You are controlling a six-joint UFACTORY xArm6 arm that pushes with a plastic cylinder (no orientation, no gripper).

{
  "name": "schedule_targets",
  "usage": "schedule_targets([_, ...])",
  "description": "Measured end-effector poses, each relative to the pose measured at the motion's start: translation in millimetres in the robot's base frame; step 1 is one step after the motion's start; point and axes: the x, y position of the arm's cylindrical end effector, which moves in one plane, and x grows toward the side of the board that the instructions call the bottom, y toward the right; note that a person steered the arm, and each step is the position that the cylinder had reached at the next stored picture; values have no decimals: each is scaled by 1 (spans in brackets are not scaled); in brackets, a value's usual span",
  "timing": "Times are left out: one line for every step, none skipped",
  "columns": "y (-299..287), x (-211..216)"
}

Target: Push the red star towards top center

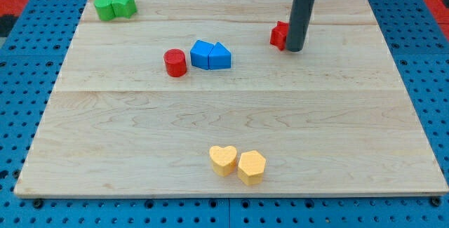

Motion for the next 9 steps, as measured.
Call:
schedule_targets([0,-52])
schedule_targets([0,-101])
schedule_targets([-14,-121])
schedule_targets([28,-67])
schedule_targets([30,-26])
schedule_targets([-31,-48])
schedule_targets([-83,-86])
schedule_targets([-103,-93])
schedule_targets([-67,-22])
